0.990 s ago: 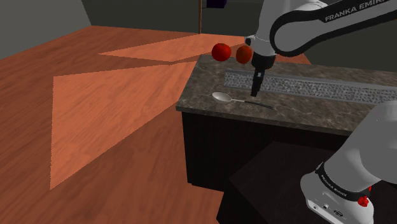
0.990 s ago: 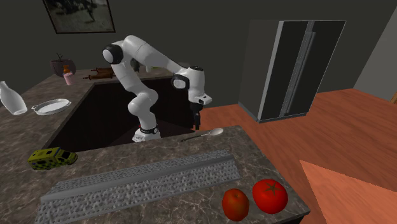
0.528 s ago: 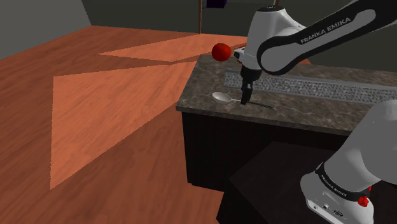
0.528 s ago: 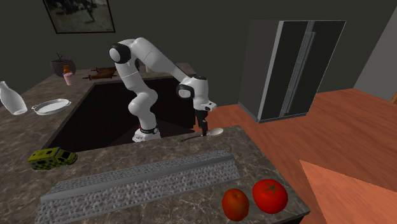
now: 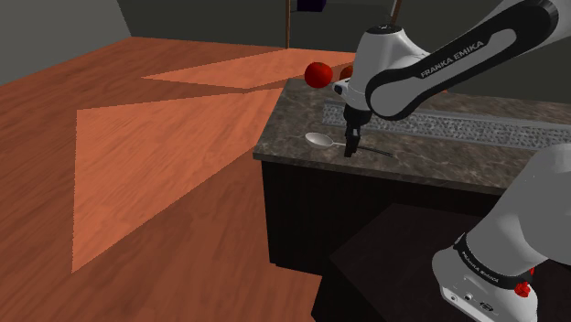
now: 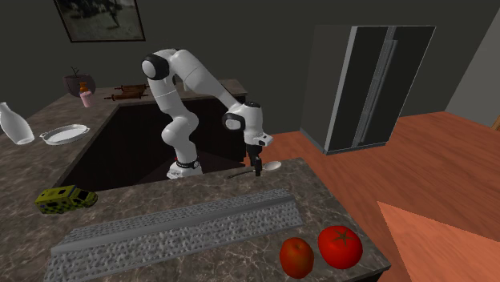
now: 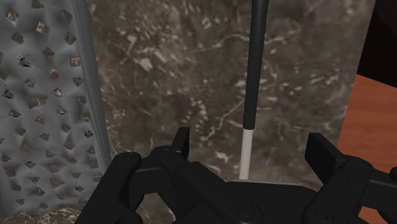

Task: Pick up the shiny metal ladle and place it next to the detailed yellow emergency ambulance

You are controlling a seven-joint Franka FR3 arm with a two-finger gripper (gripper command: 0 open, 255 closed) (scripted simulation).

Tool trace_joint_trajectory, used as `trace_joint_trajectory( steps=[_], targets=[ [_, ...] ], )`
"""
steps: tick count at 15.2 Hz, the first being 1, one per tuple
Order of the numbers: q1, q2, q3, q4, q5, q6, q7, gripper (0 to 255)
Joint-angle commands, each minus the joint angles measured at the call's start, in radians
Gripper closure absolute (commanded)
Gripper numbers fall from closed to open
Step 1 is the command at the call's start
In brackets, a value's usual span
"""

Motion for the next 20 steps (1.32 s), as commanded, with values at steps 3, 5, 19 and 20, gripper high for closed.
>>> trace_joint_trajectory(
  steps=[3,5,19,20],
  targets=[
    [0.0,0.001,0.0,0.0,0.0,0.001,0.0,0],
    [0.0,0.001,0.0,0.0,0.0,0.001,0.0,255],
    [0.002,-0.052,0.003,0.029,0.006,-0.08,-0.007,255],
    [0.003,-0.061,0.004,0.036,0.007,-0.097,-0.008,255]
  ],
)
